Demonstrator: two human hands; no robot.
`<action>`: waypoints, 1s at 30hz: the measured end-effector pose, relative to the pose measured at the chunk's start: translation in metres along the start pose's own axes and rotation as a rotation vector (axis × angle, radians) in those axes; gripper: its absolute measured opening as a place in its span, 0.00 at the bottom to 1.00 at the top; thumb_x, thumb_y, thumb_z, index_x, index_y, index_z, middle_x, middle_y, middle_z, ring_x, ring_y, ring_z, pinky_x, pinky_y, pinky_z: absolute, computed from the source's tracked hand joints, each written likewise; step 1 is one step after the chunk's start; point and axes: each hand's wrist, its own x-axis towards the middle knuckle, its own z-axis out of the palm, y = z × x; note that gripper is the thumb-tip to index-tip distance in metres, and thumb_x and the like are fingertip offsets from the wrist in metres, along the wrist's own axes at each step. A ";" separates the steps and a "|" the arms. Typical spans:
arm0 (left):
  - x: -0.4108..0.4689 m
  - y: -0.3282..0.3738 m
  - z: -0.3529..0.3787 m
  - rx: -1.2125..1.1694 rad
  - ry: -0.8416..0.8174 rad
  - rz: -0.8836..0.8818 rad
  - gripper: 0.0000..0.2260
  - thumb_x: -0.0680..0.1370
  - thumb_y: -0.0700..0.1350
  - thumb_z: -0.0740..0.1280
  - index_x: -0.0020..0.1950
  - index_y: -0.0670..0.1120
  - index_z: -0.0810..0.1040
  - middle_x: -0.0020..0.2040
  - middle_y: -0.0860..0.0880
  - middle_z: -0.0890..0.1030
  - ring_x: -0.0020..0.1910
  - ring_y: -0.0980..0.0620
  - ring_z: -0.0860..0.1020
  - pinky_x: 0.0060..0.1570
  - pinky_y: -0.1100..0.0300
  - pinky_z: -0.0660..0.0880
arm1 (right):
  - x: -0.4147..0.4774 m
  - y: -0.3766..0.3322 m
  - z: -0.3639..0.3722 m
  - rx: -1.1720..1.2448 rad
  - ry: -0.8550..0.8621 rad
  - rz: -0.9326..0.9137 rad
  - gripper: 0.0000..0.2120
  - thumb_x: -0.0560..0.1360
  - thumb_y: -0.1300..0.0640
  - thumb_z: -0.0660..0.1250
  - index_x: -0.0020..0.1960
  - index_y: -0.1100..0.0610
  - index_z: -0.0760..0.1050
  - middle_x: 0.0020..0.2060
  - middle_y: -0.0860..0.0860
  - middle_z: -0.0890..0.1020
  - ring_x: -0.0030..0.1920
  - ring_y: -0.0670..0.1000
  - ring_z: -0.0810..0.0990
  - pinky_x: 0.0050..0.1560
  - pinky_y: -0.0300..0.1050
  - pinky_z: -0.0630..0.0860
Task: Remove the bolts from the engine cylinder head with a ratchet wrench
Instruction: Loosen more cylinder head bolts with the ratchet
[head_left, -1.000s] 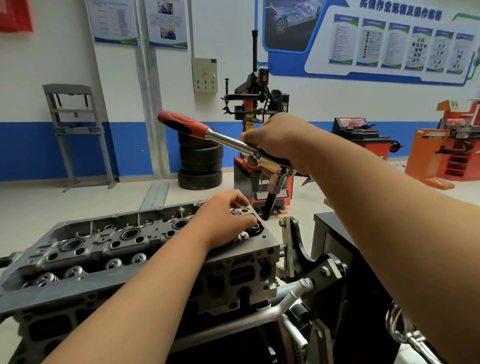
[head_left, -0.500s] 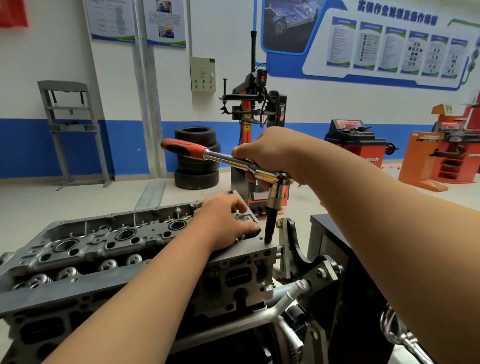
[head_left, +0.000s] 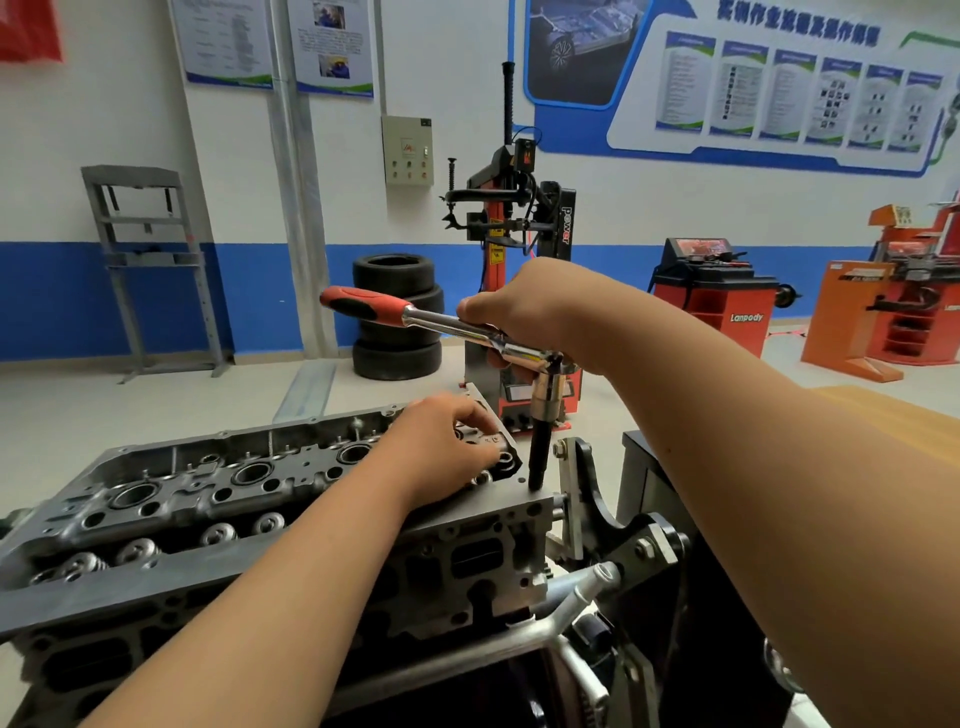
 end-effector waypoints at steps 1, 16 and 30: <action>0.000 0.000 0.000 0.038 -0.030 0.020 0.05 0.74 0.48 0.71 0.45 0.60 0.81 0.51 0.61 0.75 0.55 0.59 0.71 0.54 0.66 0.68 | 0.001 0.000 0.000 0.014 -0.006 -0.004 0.17 0.77 0.46 0.64 0.41 0.59 0.78 0.33 0.51 0.83 0.23 0.45 0.76 0.28 0.34 0.73; -0.004 0.006 -0.003 0.181 -0.060 0.130 0.06 0.75 0.50 0.71 0.51 0.57 0.83 0.56 0.59 0.75 0.57 0.58 0.72 0.61 0.60 0.69 | 0.008 -0.005 0.006 -0.106 0.017 -0.067 0.15 0.77 0.49 0.64 0.35 0.56 0.71 0.41 0.54 0.81 0.31 0.49 0.71 0.31 0.37 0.69; -0.007 0.005 0.001 0.078 -0.019 0.047 0.05 0.74 0.47 0.66 0.40 0.52 0.80 0.54 0.59 0.72 0.61 0.56 0.65 0.65 0.53 0.66 | 0.010 -0.002 0.004 -0.058 0.031 -0.027 0.14 0.75 0.50 0.67 0.35 0.53 0.67 0.37 0.51 0.73 0.31 0.46 0.69 0.31 0.37 0.68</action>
